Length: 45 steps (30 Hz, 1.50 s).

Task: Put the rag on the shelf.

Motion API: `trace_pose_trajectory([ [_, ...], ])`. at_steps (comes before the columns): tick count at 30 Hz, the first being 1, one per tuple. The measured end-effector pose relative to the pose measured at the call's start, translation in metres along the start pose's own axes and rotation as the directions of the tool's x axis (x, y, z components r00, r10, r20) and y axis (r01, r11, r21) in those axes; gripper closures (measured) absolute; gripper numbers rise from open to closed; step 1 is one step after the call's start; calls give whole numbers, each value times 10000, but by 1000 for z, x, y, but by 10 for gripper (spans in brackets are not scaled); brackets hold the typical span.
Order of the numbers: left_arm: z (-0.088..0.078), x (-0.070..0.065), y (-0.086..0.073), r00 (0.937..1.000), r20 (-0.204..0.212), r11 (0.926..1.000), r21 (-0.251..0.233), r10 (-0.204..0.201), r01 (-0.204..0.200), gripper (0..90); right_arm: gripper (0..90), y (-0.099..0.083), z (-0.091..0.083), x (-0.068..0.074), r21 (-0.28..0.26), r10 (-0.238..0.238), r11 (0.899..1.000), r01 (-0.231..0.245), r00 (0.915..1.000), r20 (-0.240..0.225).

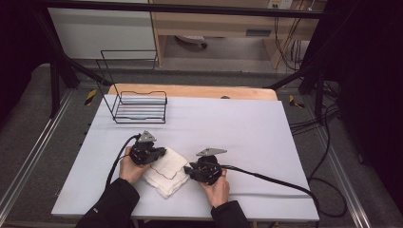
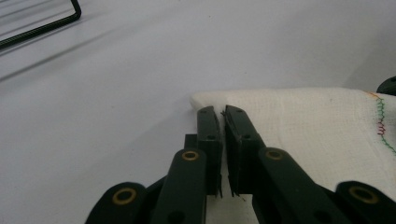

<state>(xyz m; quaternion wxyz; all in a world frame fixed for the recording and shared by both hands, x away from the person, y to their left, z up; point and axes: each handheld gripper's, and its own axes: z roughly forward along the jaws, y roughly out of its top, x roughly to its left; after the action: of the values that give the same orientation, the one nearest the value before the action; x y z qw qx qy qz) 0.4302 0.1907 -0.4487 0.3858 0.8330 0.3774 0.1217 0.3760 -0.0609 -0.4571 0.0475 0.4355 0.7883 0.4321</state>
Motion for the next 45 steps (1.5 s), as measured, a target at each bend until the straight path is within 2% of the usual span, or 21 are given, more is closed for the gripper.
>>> trace_pose_trajectory([
  [3, 0, 0, 0, 10000, 3, 10000, -19, 0, 0, 849, 770, 0, 1, 0, -41, 152, 9999, -152, 9999, -8],
  [6, -2, 0, 0, 10000, -6, 10000, -73, 17, -17, 850, 803, 1, 0, 0, -89, 165, 9998, -166, 9998, -70],
  [8, -4, -1, 0, 9999, -72, 9999, -100, 81, -82, 850, 812, 2, -2, 0, -180, 144, 9997, -145, 9999, -95],
  [9, -6, 0, 0, 9999, -101, 9998, -136, 113, -114, 850, 817, 3, -4, 1, -457, 50, 9989, -56, 9999, -123],
  [14, -17, 0, -2, 10000, -40, 9986, -527, -90, 88, 848, 820, 7, -8, 2, -790, -26, 9969, 17, 9999, -117],
  [17, -22, 0, -5, 9999, -77, 9983, -573, -106, 101, 846, 819, 10, -8, -1, -873, -62, 9962, 61, 10000, -10],
  [22, -13, 4, -4, 9995, -216, 9988, -428, -249, 239, 831, 819, 14, 2, -11, -754, -11, 9971, 23, 9999, 162],
  [23, -10, 6, -3, 9996, -241, 9995, -262, -163, 156, 822, 818, 14, 3, -12, -709, 32, 9975, -20, 9999, 168],
  [25, -6, 11, 0, 9993, -332, 9995, -271, -149, 140, 766, 817, 15, 7, -15, -629, -4, 9980, 15, 9998, 174],
  [27, -3, 15, 3, 9984, -556, 9989, -471, -73, 47, 616, 814, 15, 8, -16, -592, -90, 9982, 101, 9998, 179],
  [29, 0, 19, 5, 9990, -391, 9982, -552, -235, 213, 614, 814, 15, 8, -16, -579, -150, 9982, 162, 9997, 215],
  [33, 4, 20, 6, 9994, -281, 9992, -365, -189, 179, 632, 806, 14, 9, -16, -591, -274, 9978, 288, 9993, 254],
  [35, 5, 21, 7, 9997, -54, 9993, -265, -250, 248, 655, 803, 14, 8, -16, -596, -298, 9977, 313, 9992, 254],
  [36, 6, 21, 7, 9999, -11, 9997, -209, -146, 146, 662, 801, 14, 8, -16, -589, -297, 9978, 312, 9992, 258],
  [43, 9, 21, 8, 9983, 335, 9989, 14, -471, 470, 722, 784, 14, 10, -17, -471, -109, 9988, 121, 9996, 262],
  [45, 9, 21, 10, 9986, 276, 9989, 136, -448, 445, 742, 783, 14, 11, -18, -453, -75, 9989, 86, 9997, 237],
])
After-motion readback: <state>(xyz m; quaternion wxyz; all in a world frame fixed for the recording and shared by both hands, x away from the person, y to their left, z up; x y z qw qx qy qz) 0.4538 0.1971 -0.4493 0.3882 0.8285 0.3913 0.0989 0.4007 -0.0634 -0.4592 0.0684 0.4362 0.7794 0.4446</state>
